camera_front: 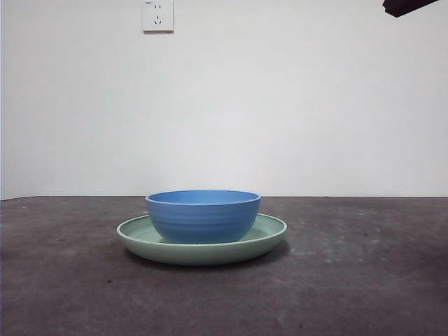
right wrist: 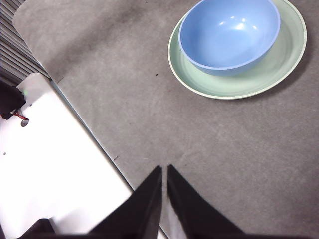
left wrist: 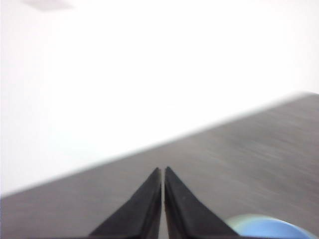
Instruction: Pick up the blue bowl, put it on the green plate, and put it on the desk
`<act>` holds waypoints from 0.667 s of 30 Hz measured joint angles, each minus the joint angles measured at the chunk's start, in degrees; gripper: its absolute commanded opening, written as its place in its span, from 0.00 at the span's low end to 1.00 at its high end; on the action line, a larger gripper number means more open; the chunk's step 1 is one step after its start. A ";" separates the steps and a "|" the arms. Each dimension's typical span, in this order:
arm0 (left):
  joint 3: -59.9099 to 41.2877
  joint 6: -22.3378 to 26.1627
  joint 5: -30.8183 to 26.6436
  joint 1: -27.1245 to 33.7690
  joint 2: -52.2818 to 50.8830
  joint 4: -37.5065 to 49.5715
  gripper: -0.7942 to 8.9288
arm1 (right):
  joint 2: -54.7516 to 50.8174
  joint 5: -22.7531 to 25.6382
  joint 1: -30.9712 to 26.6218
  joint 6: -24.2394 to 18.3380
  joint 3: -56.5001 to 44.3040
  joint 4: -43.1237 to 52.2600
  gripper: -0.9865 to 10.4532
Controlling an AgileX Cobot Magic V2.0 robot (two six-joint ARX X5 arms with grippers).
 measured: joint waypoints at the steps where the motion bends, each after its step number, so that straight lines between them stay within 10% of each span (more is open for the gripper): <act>1: -1.49 0.24 -1.73 1.44 -1.42 1.36 0.09 | 0.00 0.00 0.00 0.00 0.00 0.00 0.10; 20: -37.20 1.36 -9.70 8.66 -28.24 7.61 0.09 | 0.00 0.00 0.00 0.00 0.00 0.00 0.10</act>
